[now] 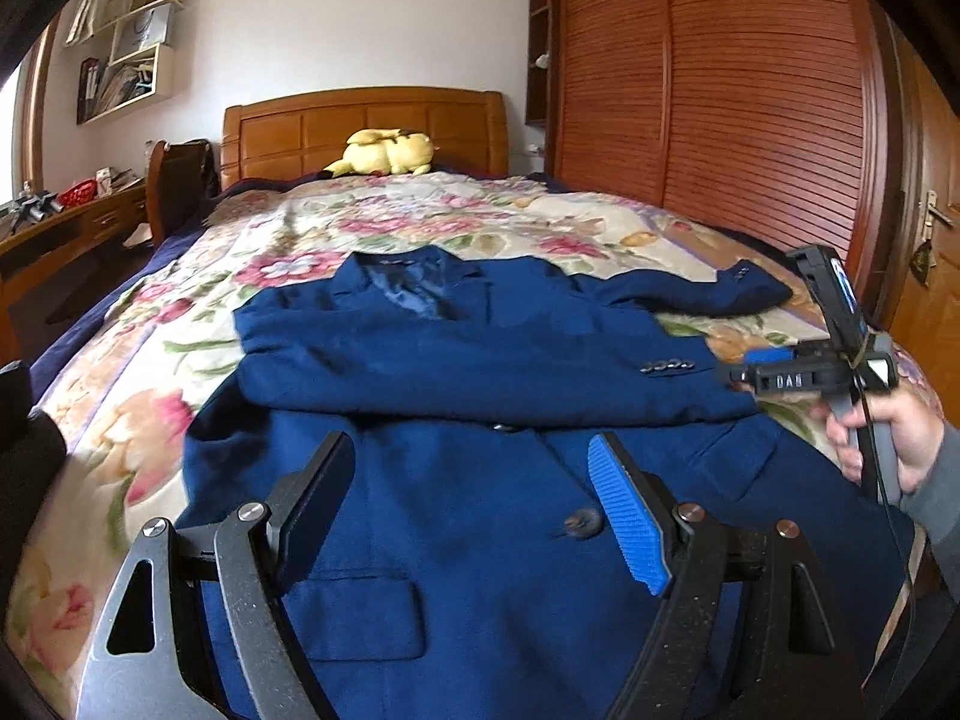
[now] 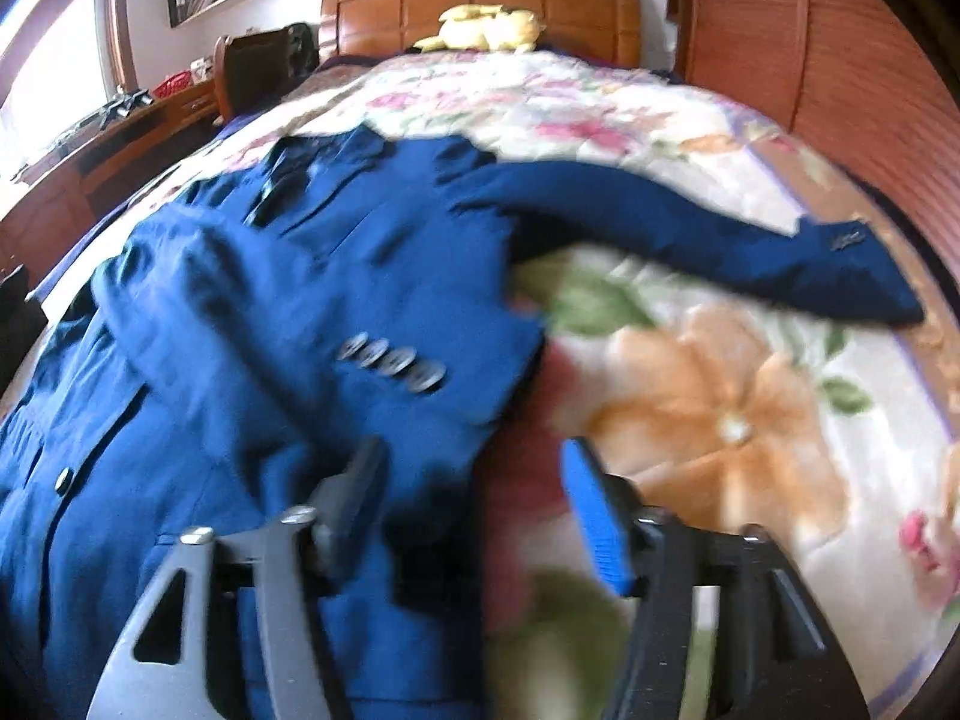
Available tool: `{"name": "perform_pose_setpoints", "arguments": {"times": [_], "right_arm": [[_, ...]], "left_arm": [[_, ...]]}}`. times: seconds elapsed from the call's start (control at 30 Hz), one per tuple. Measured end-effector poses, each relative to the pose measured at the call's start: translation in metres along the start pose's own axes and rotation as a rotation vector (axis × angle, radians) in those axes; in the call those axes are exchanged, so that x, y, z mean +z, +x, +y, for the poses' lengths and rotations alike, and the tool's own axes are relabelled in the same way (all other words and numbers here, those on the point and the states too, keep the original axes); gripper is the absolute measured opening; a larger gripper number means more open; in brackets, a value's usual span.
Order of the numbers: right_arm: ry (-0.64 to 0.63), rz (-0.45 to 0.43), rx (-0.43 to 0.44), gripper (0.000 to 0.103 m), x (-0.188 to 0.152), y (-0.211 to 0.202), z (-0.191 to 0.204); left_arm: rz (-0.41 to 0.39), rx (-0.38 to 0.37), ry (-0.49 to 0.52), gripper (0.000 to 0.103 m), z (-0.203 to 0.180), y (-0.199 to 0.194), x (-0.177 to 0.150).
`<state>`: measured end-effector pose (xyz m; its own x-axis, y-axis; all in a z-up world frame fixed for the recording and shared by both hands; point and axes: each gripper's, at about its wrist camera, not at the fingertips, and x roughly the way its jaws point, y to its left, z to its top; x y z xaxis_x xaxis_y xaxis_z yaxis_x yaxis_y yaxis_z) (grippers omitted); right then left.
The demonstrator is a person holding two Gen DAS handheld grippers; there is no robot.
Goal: Fold large clothes
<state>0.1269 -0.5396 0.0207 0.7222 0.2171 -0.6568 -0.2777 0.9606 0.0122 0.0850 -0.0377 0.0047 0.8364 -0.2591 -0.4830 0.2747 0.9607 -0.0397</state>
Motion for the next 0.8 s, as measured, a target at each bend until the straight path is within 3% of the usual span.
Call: {"name": "perform_pose_setpoints", "arguments": {"times": [0.27,0.5,0.8], "right_arm": [[0.135,-0.059,-0.13,0.074,0.032,-0.002,-0.102],[0.267,-0.054,-0.232,0.074,0.057,0.019,-0.182],[0.502,-0.033,-0.277,0.074,0.072,0.053,-0.246]], "left_arm": [[0.002,0.001,0.002,0.081,-0.001,0.001,-0.003],[0.0,0.008,-0.002,0.081,0.0,0.003,-0.002],[0.016,0.008,0.012,0.081,-0.003,0.009,-0.005]]}}
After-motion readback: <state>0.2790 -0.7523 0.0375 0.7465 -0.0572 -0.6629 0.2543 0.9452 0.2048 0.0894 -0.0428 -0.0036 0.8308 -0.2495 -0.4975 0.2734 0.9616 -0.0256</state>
